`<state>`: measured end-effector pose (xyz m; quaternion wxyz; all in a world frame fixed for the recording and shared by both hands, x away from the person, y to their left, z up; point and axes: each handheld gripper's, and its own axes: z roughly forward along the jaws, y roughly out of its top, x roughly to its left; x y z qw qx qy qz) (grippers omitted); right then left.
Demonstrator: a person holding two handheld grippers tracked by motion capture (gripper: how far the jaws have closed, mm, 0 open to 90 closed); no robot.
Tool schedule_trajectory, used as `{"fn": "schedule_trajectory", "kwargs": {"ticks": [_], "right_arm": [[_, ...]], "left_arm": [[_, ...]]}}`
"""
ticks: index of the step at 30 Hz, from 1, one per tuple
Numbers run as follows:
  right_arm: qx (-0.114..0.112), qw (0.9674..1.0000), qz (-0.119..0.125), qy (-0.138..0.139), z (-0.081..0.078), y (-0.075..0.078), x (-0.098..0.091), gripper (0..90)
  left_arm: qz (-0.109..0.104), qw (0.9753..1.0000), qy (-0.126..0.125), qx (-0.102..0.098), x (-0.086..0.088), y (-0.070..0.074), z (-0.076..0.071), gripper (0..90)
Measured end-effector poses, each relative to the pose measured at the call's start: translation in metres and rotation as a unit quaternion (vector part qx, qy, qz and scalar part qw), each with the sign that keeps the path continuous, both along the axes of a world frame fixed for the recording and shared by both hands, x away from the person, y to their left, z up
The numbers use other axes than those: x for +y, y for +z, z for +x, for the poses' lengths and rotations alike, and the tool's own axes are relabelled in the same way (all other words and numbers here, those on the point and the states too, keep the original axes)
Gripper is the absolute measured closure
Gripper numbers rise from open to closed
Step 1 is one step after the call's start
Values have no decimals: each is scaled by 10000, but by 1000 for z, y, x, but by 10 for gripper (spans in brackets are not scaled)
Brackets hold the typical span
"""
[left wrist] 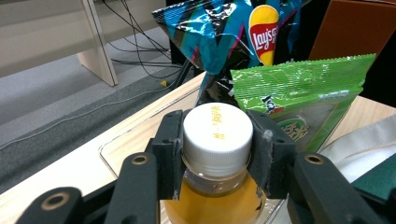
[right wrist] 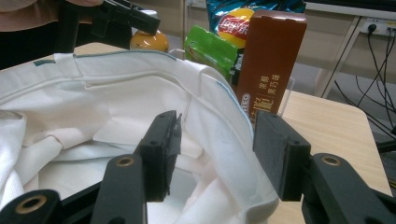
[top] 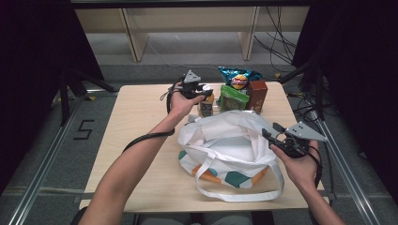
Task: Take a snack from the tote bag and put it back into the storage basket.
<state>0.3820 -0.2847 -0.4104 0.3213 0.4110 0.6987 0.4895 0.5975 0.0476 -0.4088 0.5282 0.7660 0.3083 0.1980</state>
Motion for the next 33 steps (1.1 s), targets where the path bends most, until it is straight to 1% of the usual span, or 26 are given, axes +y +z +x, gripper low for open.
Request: {"fn": "schedule_trajectory", "kwargs": {"ticks": [1,2,4,5,6,8,10,16,21,22,23,25,26,28,29,30,31,33], "right_arm": [[15,10000,17,-2,0,0,0,507],[100,9999,110,-40,-2,0,2,506],[72,10000,61,-8,-1,0,2,506],[85,10000,46,-21,-1,0,2,505],[129,9999,-3,22,-1,0,1,505],[163,9999,17,18,-1,0,1,504],[98,9999,50,7,-1,-1,2,504],[128,9999,58,-6,-2,-1,2,500],[121,9999,58,-7,-2,-1,2,498],[138,9999,23,26,-2,-1,2,498],[96,9999,-44,69,-1,-1,1,497],[125,9999,-19,91,-1,-1,1,496],[84,9999,-59,71,-1,-1,1,496],[70,9999,-66,75,0,-1,1,494],[132,9999,-19,92,-1,-1,1,493],[21,10000,8,12,0,-2,2,493],[133,9999,102,-25,-2,-2,3,492],[124,9999,97,-25,-1,-2,3,492]], "left_arm": [[-16,10000,-4,5,0,0,0,580],[-11,10000,-7,5,0,0,0,580],[-1,10000,-11,14,0,0,0,576],[11,10000,4,37,-1,1,-1,570],[8,10000,11,47,-1,1,-1,564],[11,10000,17,53,-1,0,-1,557],[11,10000,10,60,-1,1,-1,551],[6,10000,17,76,-2,1,-1,512],[31,9999,23,121,-4,0,-2,441],[56,9999,26,131,-4,1,-2,436],[65,9999,32,113,-4,0,-2,433],[73,9999,58,127,-4,0,-2,415],[79,9998,68,149,-4,0,-2,403],[65,9998,78,156,-4,1,-3,372],[53,9999,75,143,-4,1,-3,350],[56,9998,92,146,-4,1,-3,330],[67,9998,91,135,-4,1,-3,314],[54,9998,121,129,-4,1,-4,291]]}}
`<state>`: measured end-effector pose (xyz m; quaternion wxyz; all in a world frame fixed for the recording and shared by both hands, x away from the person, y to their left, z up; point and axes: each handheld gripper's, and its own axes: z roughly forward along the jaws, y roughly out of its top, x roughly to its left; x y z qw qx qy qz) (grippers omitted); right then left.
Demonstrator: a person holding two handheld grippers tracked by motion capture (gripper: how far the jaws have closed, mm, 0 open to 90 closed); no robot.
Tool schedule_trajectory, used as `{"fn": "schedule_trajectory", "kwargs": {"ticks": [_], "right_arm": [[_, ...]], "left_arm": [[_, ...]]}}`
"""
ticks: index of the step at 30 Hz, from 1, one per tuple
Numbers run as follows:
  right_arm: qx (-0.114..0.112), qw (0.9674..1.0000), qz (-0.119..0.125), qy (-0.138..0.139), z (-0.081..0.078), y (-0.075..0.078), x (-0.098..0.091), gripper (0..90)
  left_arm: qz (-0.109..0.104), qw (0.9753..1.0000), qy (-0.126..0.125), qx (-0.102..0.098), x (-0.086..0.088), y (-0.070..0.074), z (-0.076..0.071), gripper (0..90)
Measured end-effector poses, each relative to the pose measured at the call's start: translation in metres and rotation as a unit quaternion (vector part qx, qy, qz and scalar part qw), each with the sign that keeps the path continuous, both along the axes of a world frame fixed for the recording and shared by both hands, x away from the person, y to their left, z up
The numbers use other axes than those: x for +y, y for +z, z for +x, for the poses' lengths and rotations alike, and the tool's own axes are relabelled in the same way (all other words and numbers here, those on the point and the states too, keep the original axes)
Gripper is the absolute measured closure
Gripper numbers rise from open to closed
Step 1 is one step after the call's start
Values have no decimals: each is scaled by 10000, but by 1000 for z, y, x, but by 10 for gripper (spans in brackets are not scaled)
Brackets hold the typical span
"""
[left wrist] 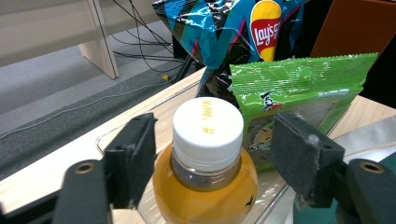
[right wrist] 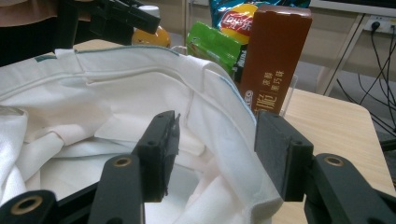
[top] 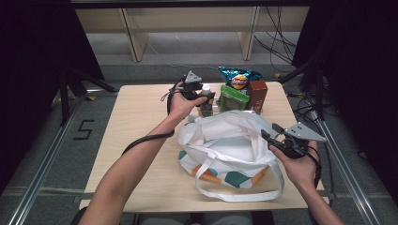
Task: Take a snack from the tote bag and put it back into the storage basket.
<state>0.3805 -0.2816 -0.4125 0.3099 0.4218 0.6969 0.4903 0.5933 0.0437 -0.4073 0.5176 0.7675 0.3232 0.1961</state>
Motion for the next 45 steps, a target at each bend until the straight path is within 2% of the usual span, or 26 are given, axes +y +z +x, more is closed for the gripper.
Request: {"fn": "schedule_trajectory", "kwargs": {"ticks": [2,4,6,8,11,13,15,16,18,20,21,23,25,27,28,29,31,32,34,39,40,41,42,43,45], "right_arm": [[-28,10000,-34,9,0,0,0,492],[63,10000,48,-22,-1,0,1,491],[17,10000,7,-10,0,0,0,491],[110,9999,-1,21,-1,1,-1,490],[12,10000,-2,-8,0,-1,0,489],[60,10000,44,-24,-1,0,0,489],[67,10000,-26,23,-1,0,-1,489],[111,9999,19,26,-1,1,0,488],[-7,10000,10,-19,0,-1,0,488],[-5,10000,-22,-23,0,-1,0,488],[54,10000,-49,64,1,-1,-1,488],[32,9999,-80,53,1,-1,-1,488],[9,10000,8,-20,0,-1,1,488],[49,10000,-62,51,0,-1,-1,488],[28,10000,-48,-8,0,-1,-1,487],[-10,10000,-23,-27,0,-1,0,487],[69,10000,40,-43,-1,0,1,486],[49,10000,11,-19,-1,0,0,486],[75,10000,-59,4,-1,1,-1,486],[81,10000,-36,10,-1,1,-1,485],[-3,9999,-120,43,0,1,-2,485],[-3,9999,-120,43,0,1,-2,485],[20,10000,-16,-10,-1,0,0,485],[-73,9999,-75,10,1,0,-1,485],[-52,9999,-85,24,1,0,-1,485]], "left_arm": [[-14,10000,10,-4,0,0,-1,276],[-2,10000,0,-8,0,1,-2,265],[18,10000,8,-20,0,3,-3,253],[8,10000,12,-36,0,4,-5,239],[13,10000,-4,-34,1,5,-8,224],[-36,10000,-2,-37,2,7,-10,217],[-15,10000,22,-40,3,9,-12,209],[-2,10000,16,-44,4,9,-13,206],[-26,10000,18,-51,5,11,-15,205],[-111,9999,52,-27,6,13,-19,204],[-111,9999,52,-27,6,13,-19,203],[-119,9999,77,-3,7,14,-23,203],[-120,9999,77,4,8,15,-27,204],[-159,9998,81,28,8,16,-32,203],[-230,9997,111,32,10,18,-38,204],[-230,9997,111,32,10,18,-38,203],[-259,9996,82,36,12,18,-47,202],[-259,9996,82,36,12,18,-47,202],[-307,9995,49,35,16,19,-57,202],[-274,9996,-41,62,24,19,-71,202],[-296,9995,-43,68,26,19,-73,202],[-296,9995,-43,68,26,19,-73,202],[-315,9995,-50,62,29,20,-78,201],[-319,9994,-57,72,31,21,-80,201],[-325,9994,-72,85,32,21,-82,201]]}}
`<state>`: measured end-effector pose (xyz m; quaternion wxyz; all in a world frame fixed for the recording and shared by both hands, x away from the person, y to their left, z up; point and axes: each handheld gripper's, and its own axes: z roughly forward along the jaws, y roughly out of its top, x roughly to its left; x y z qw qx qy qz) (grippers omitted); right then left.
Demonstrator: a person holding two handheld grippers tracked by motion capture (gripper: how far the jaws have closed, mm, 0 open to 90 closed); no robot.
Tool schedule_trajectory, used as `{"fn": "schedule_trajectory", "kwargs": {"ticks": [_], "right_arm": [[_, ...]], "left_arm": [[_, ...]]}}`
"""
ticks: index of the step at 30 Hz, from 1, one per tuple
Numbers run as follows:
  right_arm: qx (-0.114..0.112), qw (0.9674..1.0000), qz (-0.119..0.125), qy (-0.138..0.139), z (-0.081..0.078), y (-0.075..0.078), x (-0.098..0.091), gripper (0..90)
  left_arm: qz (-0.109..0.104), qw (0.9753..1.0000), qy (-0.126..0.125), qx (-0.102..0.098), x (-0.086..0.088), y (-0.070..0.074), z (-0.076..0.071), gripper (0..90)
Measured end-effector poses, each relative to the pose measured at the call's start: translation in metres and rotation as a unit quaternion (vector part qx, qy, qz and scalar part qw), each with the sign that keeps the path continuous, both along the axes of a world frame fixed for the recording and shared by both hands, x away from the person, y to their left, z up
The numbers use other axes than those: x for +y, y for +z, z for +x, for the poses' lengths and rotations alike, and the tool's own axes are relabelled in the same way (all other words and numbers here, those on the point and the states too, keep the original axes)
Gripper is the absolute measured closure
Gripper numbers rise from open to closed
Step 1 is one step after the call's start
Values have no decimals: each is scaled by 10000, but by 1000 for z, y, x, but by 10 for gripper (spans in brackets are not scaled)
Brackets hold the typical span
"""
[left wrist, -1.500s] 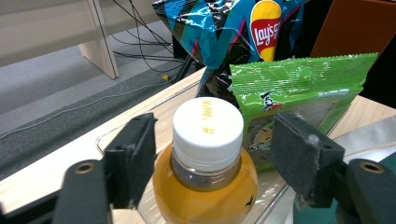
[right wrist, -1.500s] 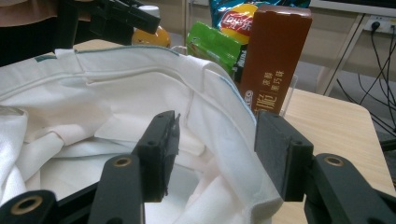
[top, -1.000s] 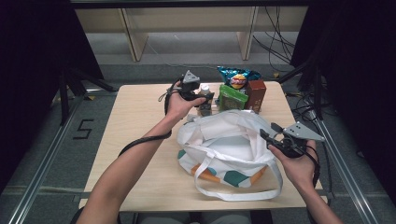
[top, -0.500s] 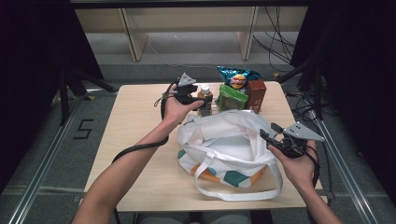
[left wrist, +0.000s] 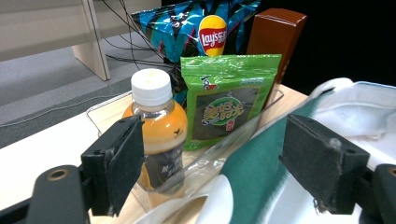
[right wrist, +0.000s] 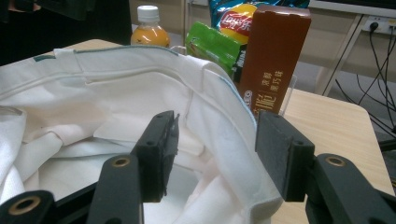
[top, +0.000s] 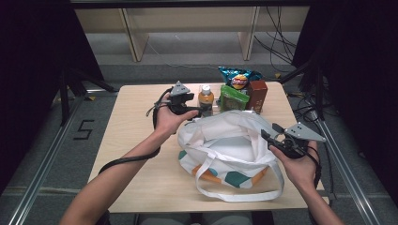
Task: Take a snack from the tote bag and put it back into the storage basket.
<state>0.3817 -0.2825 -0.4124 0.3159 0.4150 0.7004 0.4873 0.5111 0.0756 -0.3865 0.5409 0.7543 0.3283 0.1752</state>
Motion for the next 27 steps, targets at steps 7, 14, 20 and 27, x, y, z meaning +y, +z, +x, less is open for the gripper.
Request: {"fn": "schedule_trajectory", "kwargs": {"ticks": [7,14,20,27], "right_arm": [[15,10000,-35,42,0,0,0,484],[23,9999,-101,48,0,0,0,483],[-62,10000,-66,12,1,-1,0,483],[127,9999,9,2,-2,0,1,483]], "left_arm": [[-22,9999,-133,27,8,-2,-21,199],[-96,9997,-218,-19,17,-2,-36,199],[-72,9996,-277,-40,22,-4,-46,198],[-130,9993,-337,-55,32,-11,-58,195]]}}
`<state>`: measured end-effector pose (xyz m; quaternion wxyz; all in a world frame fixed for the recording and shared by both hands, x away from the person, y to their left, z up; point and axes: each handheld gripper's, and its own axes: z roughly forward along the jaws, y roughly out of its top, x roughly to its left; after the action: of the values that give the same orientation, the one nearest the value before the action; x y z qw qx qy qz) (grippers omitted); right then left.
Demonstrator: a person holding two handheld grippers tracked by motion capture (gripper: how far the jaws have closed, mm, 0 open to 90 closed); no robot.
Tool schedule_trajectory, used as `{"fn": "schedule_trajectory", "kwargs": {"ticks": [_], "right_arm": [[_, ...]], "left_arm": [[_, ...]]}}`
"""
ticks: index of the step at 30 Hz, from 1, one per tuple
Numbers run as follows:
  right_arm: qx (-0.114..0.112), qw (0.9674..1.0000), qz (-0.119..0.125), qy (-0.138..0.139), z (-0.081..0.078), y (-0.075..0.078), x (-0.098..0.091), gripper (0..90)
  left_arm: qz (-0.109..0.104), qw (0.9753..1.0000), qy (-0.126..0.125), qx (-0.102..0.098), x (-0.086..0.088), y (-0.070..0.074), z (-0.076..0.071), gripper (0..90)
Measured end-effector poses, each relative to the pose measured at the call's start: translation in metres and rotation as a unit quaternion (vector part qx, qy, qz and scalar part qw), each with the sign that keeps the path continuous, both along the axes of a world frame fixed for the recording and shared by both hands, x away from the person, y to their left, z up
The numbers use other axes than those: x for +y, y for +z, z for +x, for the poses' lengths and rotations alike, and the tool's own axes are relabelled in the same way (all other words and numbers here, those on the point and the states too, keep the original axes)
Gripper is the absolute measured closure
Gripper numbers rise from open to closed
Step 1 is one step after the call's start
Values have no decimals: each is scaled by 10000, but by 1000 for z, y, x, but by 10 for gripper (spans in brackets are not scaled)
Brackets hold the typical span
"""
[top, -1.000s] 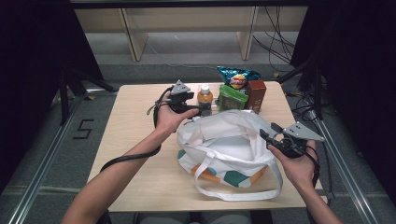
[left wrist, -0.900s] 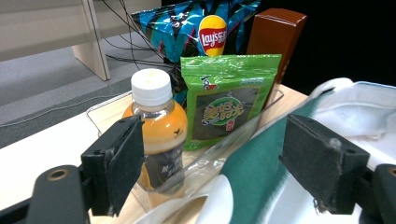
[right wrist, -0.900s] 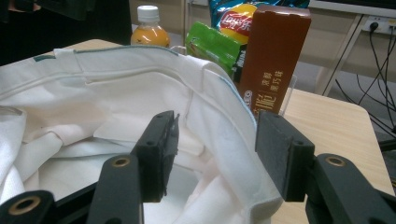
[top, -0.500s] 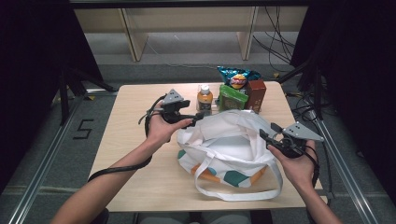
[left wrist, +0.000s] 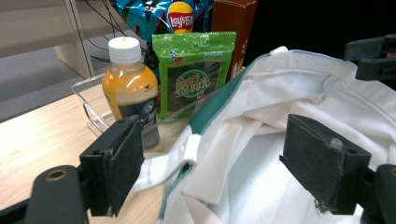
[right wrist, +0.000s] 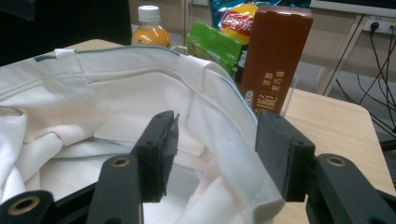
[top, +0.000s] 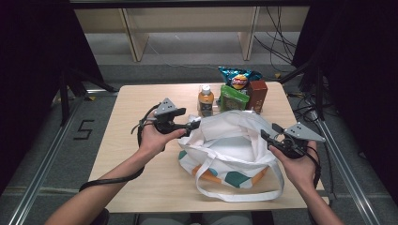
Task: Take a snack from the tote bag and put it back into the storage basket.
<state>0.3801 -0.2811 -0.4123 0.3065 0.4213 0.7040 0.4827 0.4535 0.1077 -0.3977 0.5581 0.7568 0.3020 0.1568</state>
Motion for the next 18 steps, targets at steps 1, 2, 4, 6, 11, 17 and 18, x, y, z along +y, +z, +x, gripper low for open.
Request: {"fn": "schedule_trajectory", "kwargs": {"ticks": [1,2,4,6,11,17,18], "right_arm": [[0,10000,0,0,0,0,0,483],[-36,10000,-41,17,1,0,0,483],[-24,10000,-34,18,0,0,0,483],[-48,10000,-64,41,1,0,0,482],[-79,9999,-123,84,2,0,-1,482],[-122,9999,-84,32,2,-1,1,482],[-96,9999,-88,53,2,-1,1,482]], "left_arm": [[0,10000,0,0,0,0,0,195],[46,10000,4,-20,3,-2,-3,194],[44,10000,-2,-21,6,-5,-6,192],[18,10000,-6,-30,9,-7,-9,191],[-21,10000,-16,-60,13,-11,-18,188],[-124,9999,11,-55,20,-16,-34,186],[-146,9999,8,-67,21,-18,-36,186]]}}
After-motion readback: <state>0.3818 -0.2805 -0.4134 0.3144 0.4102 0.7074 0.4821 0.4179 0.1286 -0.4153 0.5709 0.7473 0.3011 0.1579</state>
